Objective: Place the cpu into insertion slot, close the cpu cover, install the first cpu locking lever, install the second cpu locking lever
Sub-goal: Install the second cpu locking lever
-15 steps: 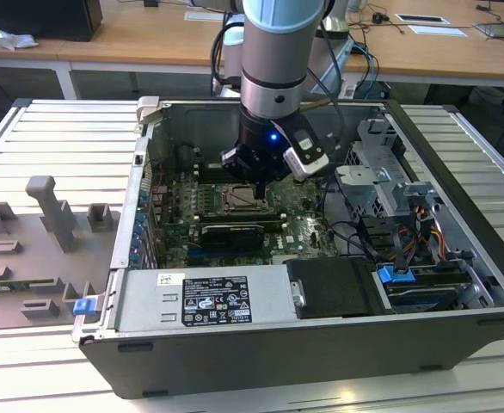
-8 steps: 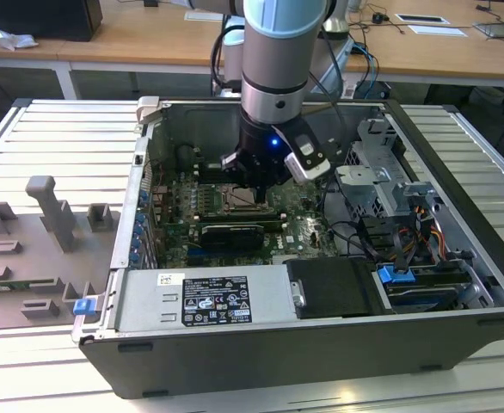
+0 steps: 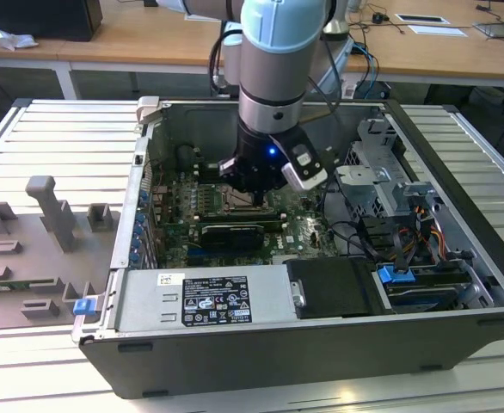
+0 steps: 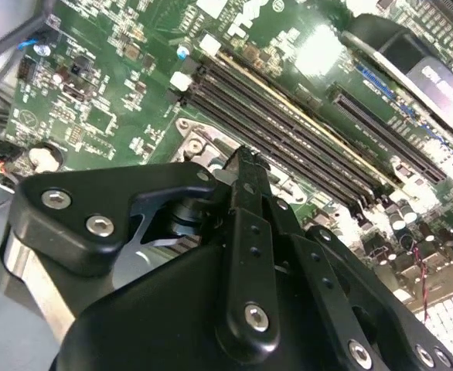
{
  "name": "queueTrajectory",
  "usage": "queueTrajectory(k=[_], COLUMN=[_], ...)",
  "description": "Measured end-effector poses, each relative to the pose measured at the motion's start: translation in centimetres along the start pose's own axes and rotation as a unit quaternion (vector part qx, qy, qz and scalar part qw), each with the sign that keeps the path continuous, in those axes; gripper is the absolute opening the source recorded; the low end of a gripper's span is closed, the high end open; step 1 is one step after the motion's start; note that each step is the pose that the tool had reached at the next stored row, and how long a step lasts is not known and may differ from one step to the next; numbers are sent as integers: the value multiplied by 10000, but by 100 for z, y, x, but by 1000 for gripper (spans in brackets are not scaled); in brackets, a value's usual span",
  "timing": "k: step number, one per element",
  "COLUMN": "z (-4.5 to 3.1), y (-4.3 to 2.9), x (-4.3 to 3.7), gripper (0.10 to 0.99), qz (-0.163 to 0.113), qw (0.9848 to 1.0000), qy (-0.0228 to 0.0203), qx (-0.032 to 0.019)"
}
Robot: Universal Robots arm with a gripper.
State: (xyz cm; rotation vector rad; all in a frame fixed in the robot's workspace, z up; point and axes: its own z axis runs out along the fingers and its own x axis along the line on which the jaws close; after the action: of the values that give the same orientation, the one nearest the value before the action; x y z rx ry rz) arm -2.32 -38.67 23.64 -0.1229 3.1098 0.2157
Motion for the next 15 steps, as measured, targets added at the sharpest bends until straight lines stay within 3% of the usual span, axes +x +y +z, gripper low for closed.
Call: queueTrajectory(k=[2,5,7,13,15], z=[4,11,25,175,204], y=[4,18,22,3,2], x=[54,249,312,357,407], gripper=[106,106,106,106,106], qz=[2,5,5,5,5], qw=[10000,10000,10000,10000,10000], qy=[0,-1,-2,-2,-6], qx=[-2,-11,-16,-27,-79])
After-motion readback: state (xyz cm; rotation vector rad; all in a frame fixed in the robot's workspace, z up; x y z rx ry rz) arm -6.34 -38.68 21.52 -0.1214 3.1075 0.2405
